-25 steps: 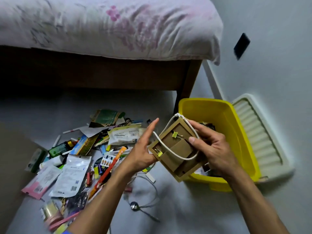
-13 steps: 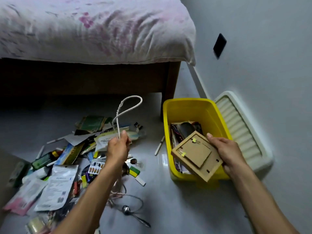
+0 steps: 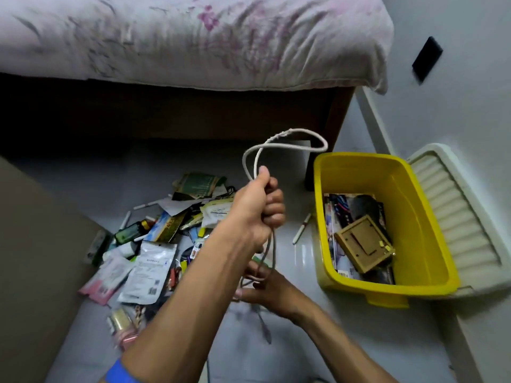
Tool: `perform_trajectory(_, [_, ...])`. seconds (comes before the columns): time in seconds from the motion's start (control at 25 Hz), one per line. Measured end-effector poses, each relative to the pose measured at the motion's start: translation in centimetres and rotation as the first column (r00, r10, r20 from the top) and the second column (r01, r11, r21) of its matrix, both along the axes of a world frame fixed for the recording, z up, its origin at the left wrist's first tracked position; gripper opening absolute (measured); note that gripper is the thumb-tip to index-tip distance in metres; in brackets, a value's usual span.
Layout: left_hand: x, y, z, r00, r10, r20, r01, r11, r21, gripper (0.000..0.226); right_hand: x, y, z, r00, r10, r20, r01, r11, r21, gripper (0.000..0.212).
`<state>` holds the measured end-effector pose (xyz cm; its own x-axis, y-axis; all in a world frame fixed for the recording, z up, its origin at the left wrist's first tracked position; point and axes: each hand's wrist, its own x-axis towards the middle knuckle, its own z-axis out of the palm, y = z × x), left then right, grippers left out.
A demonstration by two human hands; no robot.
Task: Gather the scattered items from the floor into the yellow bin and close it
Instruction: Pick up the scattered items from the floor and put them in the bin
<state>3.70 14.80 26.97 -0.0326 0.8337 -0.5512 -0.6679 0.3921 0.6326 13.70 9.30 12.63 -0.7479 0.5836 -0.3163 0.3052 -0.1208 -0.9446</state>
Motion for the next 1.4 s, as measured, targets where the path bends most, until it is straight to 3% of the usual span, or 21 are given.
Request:
perform_trajectory(0.04, [-1.3,0.3,0.8,0.993,0.073,0.09,-0.075,0.997,0.016,0.045,-0.7,-0.6,-0.7,0.999,0.009,0.032,-0.009,1.0,-0.001,0.016])
perform_trajectory(0.12, [-4.6,0.7,1.4,0.956,0.268,0.118,-0.272,0.962,0.021,0.046,-0.3,-1.0,-1.4,0.983,-0.168,0.072,0.171,0.985,-0.036,0.039])
perform_trajectory(0.2, [-7.9,-0.3,-0.2,0.911,0.413,0.009,-0.413,0.91,-0.042,0.045,1.2,-0.2,-1.0,0.892,-0.451,-0.011,0.443,0.88,-0.169,0.051])
perform_trajectory(0.28, [-10.1,-2.8,-3.8,0.926,0.302,-0.227,-0.346,0.919,-0.189,0.049,2.2,1.3,0.8,0.799,-0.586,-0.133,0.548,0.801,-0.24,0.053])
perform_trajectory(0.32, [-10.6,-4.4,-5.9,0.912,0.118,-0.392,-0.245,0.925,-0.291,0.055,2.3,2.3,1.9,0.766,-0.614,-0.191,0.564,0.784,-0.258,0.054])
perform_trajectory(0.36, [-10.5,-6.0,-7.8,0.837,-0.069,-0.543,-0.17,0.91,-0.378,0.063,2.2,3.1,3.2,0.746,-0.623,-0.235,0.569,0.779,-0.262,0.054])
perform_trajectory(0.4, [-10.2,-7.3,-9.3,0.707,-0.186,-0.682,-0.164,0.895,-0.414,0.069,1.9,3.9,4.4,0.741,-0.618,-0.264,0.563,0.785,-0.256,0.054])
perform_trajectory(0.44, [-9.8,-8.1,-10.3,0.55,-0.181,-0.815,-0.213,0.914,-0.346,0.068,1.6,4.6,5.5,0.747,-0.605,-0.275,0.558,0.796,-0.235,0.056])
perform_trajectory(0.48, [-9.4,-8.5,-10.8,0.431,-0.037,-0.902,-0.239,0.959,-0.153,0.064,1.2,5.1,6.6,0.76,-0.588,-0.276,0.55,0.809,-0.207,0.058])
perform_trajectory(0.52, [-8.9,-8.6,-10.6,0.391,0.115,-0.913,-0.175,0.983,0.049,0.06,0.8,5.5,7.5,0.775,-0.57,-0.275,0.54,0.822,-0.18,0.059])
perform_trajectory(0.56, [-8.1,-8.2,-10.0,0.406,0.163,-0.899,-0.022,0.985,0.169,0.065,0.4,5.7,8.5,0.781,-0.555,-0.287,0.528,0.832,-0.169,0.06])
perform_trajectory(0.64, [-6.5,-6.4,-9.3,0.426,0.059,-0.903,0.306,0.93,0.205,0.101,-0.1,6.1,10.2,0.77,-0.528,-0.358,0.485,0.849,-0.209,0.06])
perform_trajectory(0.72, [-4.2,-4.8,-8.5,0.405,-0.081,-0.911,0.513,0.845,0.153,0.125,-0.1,6.3,12.0,0.726,-0.511,-0.461,0.398,0.858,-0.325,0.059])
perform_trajectory(0.8, [-2.5,-3.9,-9.1,0.469,-0.101,-0.877,0.529,0.828,0.187,0.112,0.2,6.5,13.6,0.669,-0.486,-0.562,0.278,0.865,-0.418,0.058])
perform_trajectory(0.92, [-0.7,-2.8,-9.7,0.677,-0.037,-0.736,0.336,0.904,0.264,0.021,1.8,7.4,14.9,0.601,-0.466,-0.649,0.203,0.875,-0.44,0.056])
perform_trajectory(1.04, [0.0,-1.9,-9.0,0.818,0.037,-0.574,0.004,0.998,0.07,0.04,5.1,8.3,13.8,0.53,-0.647,-0.548,0.423,0.762,-0.49,0.05])
perform_trajectory(1.12, [0.1,-1.3,-7.7,0.901,0.104,-0.42,-0.064,0.992,0.108,0.035,7.3,7.9,11.6,0.491,-0.801,-0.343,0.567,0.593,-0.573,0.047])
perform_trajectory(1.2, [0.8,-0.7,-5.9,0.966,0.15,-0.211,-0.108,0.974,0.199,0.026,8.1,6.7,8.8,0.546,-0.829,-0.119,0.644,0.506,-0.574,0.046])
perform_trajectory(1.32, [3.1,1.0,-2.6,0.971,0.148,0.187,-0.183,0.966,0.183,0.028,7.3,6.0,7.0,0.656,-0.754,-0.027,0.678,0.605,-0.417,0.045])
perform_trajectory(1.4, [5.1,2.9,0.1,0.958,0.121,0.262,-0.168,0.972,0.163,0.033,7.6,6.6,7.5,0.675,-0.73,-0.106,0.658,0.66,-0.363,0.047])
